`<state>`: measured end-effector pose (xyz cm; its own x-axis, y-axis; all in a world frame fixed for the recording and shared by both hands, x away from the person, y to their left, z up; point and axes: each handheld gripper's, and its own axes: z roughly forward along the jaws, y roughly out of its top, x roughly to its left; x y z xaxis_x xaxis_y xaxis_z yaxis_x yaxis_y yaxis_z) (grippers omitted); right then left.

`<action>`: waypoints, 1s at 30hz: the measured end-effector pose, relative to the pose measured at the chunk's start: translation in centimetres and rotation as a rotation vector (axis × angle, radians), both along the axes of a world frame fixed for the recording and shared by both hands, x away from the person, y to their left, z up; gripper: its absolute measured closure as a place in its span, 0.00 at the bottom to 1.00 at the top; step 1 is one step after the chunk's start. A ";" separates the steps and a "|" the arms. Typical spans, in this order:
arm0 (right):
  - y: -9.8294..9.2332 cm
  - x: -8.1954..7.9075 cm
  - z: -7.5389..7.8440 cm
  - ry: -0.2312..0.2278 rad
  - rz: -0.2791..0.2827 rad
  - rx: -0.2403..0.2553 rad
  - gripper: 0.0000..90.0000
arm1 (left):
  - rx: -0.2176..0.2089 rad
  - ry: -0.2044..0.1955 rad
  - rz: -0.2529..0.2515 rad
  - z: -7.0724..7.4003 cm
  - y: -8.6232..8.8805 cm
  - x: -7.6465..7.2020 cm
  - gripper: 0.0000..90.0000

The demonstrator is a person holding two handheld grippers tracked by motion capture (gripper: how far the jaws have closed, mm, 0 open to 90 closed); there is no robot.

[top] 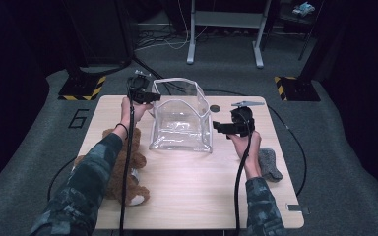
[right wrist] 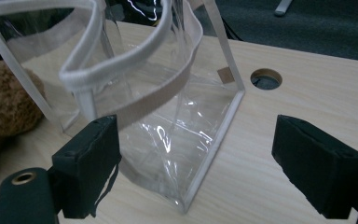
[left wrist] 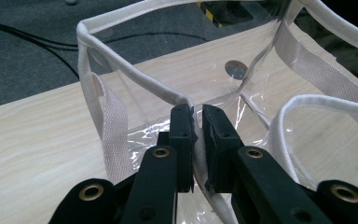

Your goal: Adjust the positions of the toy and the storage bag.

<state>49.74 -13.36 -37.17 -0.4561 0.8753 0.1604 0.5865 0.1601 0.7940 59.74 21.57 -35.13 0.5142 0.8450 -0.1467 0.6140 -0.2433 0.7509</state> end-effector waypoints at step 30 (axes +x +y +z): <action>4.6 4.9 1.7 0.058 -0.027 -0.005 0.93 | 0.023 0.029 0.050 -0.2 1.5 0.0 0.93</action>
